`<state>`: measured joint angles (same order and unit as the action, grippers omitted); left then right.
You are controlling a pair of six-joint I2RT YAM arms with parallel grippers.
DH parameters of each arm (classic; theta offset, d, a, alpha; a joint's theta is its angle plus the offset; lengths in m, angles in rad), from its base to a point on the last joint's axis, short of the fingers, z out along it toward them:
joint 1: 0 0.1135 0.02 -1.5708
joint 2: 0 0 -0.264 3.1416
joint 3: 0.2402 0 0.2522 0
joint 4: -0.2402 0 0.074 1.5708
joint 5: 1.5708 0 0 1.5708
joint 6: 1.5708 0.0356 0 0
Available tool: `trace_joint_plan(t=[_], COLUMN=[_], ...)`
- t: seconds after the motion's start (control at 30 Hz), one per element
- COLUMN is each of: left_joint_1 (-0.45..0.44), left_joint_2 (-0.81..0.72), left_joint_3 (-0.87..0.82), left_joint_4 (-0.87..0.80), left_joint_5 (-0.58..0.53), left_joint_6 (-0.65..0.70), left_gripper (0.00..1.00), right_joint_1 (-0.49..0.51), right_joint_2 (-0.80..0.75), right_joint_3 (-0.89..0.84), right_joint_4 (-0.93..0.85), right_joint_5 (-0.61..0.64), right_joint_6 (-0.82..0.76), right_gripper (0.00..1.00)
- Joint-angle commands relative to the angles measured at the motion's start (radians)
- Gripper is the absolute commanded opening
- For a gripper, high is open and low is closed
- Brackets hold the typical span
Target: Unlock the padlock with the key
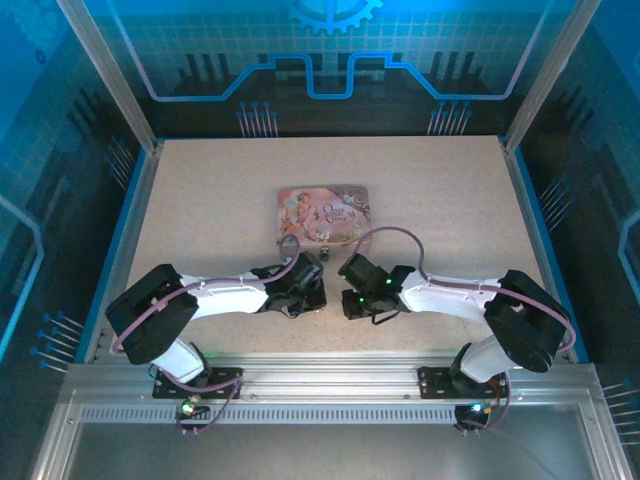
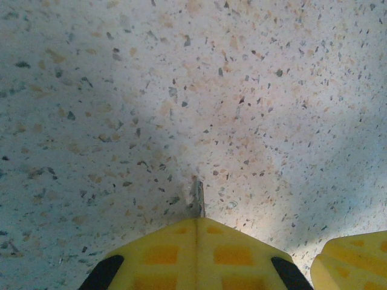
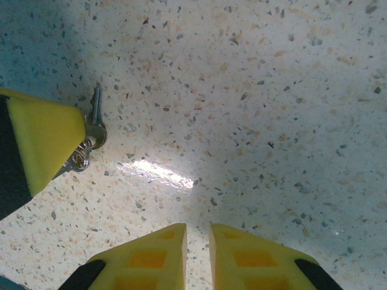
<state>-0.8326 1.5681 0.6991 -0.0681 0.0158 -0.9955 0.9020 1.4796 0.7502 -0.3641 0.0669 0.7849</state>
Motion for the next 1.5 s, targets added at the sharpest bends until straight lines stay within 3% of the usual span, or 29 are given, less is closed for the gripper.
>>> trace_joint_plan(t=[0.0,0.43,0.77,0.97,1.07,1.23,1.47], left_joint_1=[-0.008,-0.009,-0.007,-0.006,-0.007,-0.008,-0.007], left_joint_2=[-0.006,-0.044,-0.111,-0.148,-0.170,-0.210,-0.282], left_joint_3=[-0.007,-0.028,-0.076,-0.162,-0.206,-0.243,-0.278], left_joint_4=[-0.002,0.036,0.154,0.331,0.430,0.521,0.608], left_joint_5=[0.000,0.001,0.007,0.015,0.041,0.074,0.094], left_joint_6=[0.013,0.065,0.186,0.242,0.286,0.382,0.498], left_gripper=[0.00,0.00,0.00,0.00,0.00,0.00,0.00], right_joint_1=[-0.010,-0.037,-0.140,-0.224,-0.270,-0.326,-0.407], right_joint_2=[0.004,-0.034,-0.206,-0.335,-0.418,-0.540,-0.543], right_joint_3=[-0.021,-0.063,-0.176,-0.256,-0.278,-0.237,-0.128], right_joint_4=[0.016,0.052,0.174,0.274,0.299,0.216,0.138], right_joint_5=[-0.008,-0.023,-0.101,-0.197,-0.253,-0.303,-0.453], right_joint_6=[-0.001,0.019,0.026,0.029,0.016,-0.051,-0.136], right_gripper=[0.17,0.16,0.15,0.16,0.20,0.40,0.47])
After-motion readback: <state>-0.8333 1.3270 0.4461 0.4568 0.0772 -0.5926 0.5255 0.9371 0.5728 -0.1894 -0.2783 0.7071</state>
